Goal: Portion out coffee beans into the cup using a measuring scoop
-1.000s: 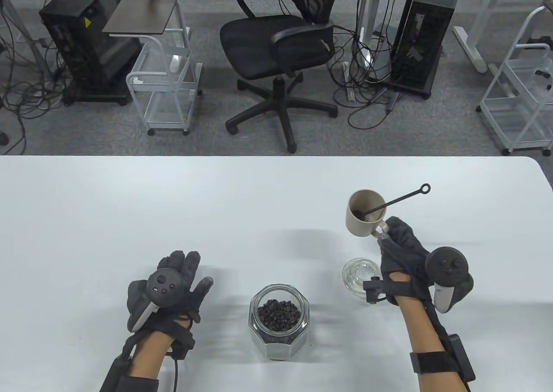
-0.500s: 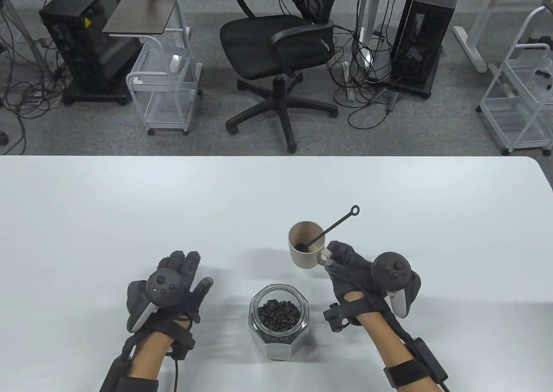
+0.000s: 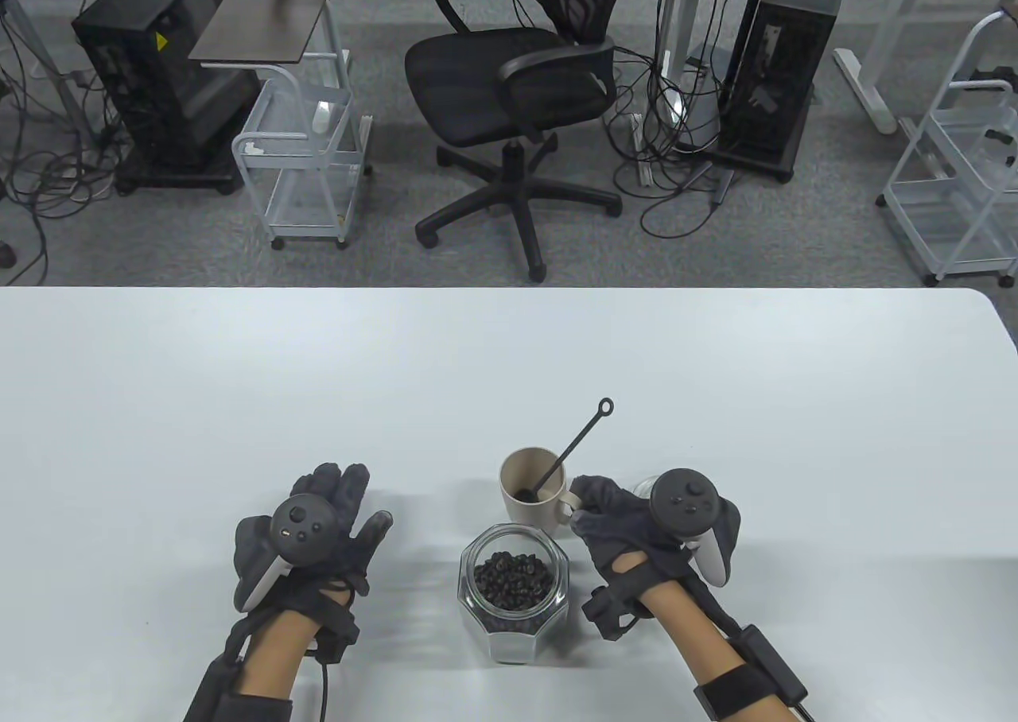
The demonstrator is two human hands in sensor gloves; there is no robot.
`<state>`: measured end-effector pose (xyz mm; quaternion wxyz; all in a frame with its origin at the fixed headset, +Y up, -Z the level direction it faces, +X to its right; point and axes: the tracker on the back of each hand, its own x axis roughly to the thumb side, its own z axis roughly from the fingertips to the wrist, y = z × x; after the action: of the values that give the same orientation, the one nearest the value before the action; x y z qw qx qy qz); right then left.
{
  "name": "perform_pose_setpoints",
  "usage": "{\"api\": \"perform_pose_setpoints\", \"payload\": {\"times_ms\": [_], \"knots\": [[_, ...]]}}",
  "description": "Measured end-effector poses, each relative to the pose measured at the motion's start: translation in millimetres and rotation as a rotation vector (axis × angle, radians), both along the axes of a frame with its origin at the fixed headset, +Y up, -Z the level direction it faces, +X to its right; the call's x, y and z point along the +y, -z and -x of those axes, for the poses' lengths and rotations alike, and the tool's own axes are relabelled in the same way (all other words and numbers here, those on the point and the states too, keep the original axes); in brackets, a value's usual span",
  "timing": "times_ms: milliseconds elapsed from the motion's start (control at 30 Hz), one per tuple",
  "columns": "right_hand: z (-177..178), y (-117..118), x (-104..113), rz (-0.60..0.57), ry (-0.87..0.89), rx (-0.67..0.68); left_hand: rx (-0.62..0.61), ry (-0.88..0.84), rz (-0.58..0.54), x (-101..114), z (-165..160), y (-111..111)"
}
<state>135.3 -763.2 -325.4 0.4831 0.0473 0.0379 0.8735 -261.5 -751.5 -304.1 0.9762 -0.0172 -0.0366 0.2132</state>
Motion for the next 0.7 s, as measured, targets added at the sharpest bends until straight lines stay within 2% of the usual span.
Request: {"api": "perform_pose_setpoints", "payload": {"times_ms": [333,700], "knots": [[4.8,-2.0,-7.6,0.042,-0.009,0.015,-0.002,0.001,0.006,-0.4,-1.2,-0.4],[-0.2,-0.7,-2.3,0.06,-0.015,0.024,0.001,-0.004,0.008,0.5,-0.6,-0.6]]}}
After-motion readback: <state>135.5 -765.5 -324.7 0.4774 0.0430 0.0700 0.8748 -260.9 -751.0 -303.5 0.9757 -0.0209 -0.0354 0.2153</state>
